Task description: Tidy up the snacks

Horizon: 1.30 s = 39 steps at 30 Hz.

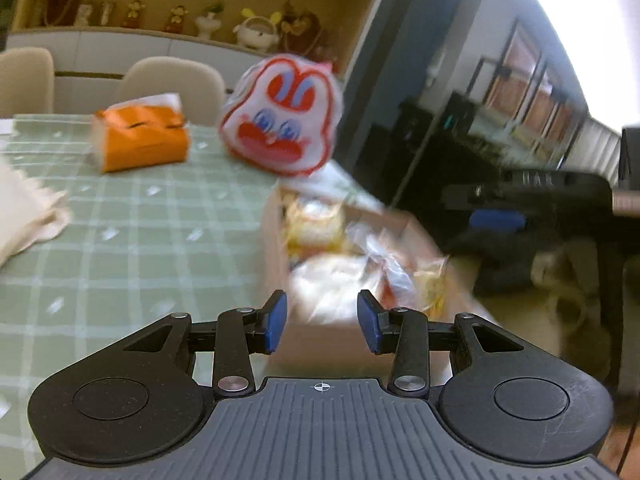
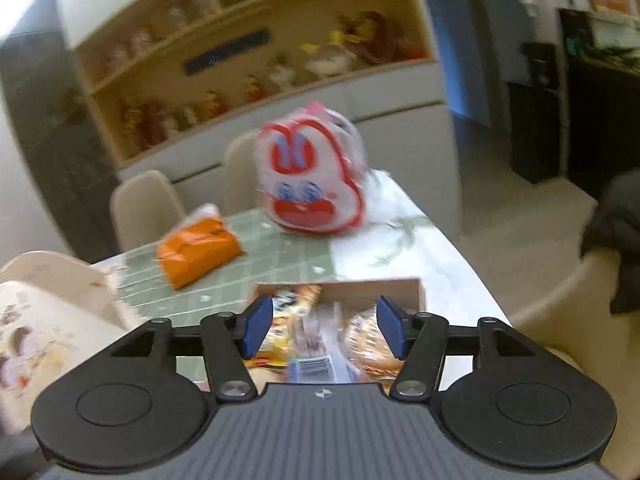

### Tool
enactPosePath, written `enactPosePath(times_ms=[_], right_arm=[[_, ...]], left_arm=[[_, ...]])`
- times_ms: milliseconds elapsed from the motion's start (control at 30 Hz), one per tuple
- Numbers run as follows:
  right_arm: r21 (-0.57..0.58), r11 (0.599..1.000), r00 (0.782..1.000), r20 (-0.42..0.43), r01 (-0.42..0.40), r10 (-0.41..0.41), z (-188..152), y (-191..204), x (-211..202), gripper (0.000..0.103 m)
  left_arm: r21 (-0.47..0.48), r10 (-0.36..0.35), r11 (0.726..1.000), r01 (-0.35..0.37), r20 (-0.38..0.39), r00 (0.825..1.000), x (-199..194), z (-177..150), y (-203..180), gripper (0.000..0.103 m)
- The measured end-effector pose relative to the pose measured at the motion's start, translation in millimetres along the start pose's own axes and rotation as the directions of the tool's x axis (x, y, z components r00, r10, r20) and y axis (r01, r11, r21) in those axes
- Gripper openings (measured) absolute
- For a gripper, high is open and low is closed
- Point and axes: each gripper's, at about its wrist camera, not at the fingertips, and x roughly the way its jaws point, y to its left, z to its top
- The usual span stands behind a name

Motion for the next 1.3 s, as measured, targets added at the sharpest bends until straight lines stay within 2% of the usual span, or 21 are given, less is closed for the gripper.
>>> enactPosePath(times_ms=[100, 167, 200, 333, 467, 633, 700, 733, 933, 1067, 1300], right_arm=[[-0.055, 0.997, 0.998, 0.001, 0.059, -0.059, -39, 10, -15, 0.066], [-0.08, 0.992, 0.995, 0.013, 0.097, -0.097, -68, 15, -30, 0.084], [-0.093, 0.989, 0.994, 0.013, 0.113, -0.112, -86, 19, -36, 0.086], [-0.136, 0.977, 0.984, -0.045, 0.163, -0.171, -142, 31, -45, 0.086], [-0.159, 0.972, 0.975, -0.113, 0.173, -0.192, -180, 35, -39, 0.086], [-0.169, 0.963, 0.969, -0.095, 0.21, -0.228, -191, 38, -39, 0.089], [-0.156, 0.959, 0.961, -0.105, 0.237, -0.255, -192, 36, -36, 0.101], [-0.141, 0.957, 0.957, -0.109, 0.253, -0.269, -192, 34, -36, 0.103], [-0.113, 0.951, 0.952, -0.07, 0.288, -0.297, -196, 32, -37, 0.103], [-0.115, 0.95, 0.954, -0.05, 0.29, -0.297, -199, 32, -38, 0.103], [-0.121, 0.952, 0.956, -0.052, 0.281, -0.289, -198, 31, -37, 0.103]], left_arm=[[0.056, 0.049, 0.997, -0.046, -0.047, 0.998, -16, -32, 2, 0.044], [0.092, 0.079, 0.993, -0.072, -0.07, 0.994, -19, -53, -1, 0.044], [0.102, 0.088, 0.992, -0.08, -0.074, 0.993, -20, -61, -4, 0.044], [0.098, 0.087, 0.992, -0.078, -0.086, 0.993, -31, -87, -6, 0.044], [0.115, 0.106, 0.989, -0.097, -0.074, 0.992, -32, -98, -10, 0.044], [0.133, 0.131, 0.983, -0.124, -0.052, 0.99, -23, -98, -17, 0.044], [0.137, 0.138, 0.982, -0.131, -0.046, 0.989, -20, -98, -19, 0.044], [0.136, 0.142, 0.982, -0.134, -0.045, 0.989, -19, -97, -20, 0.044], [0.171, 0.17, 0.972, -0.16, -0.046, 0.984, -15, -98, -27, 0.044], [0.251, 0.224, 0.946, -0.207, -0.044, 0.973, -11, -101, -40, 0.044], [0.225, 0.213, 0.954, -0.198, -0.046, 0.976, -12, -100, -36, 0.044]])
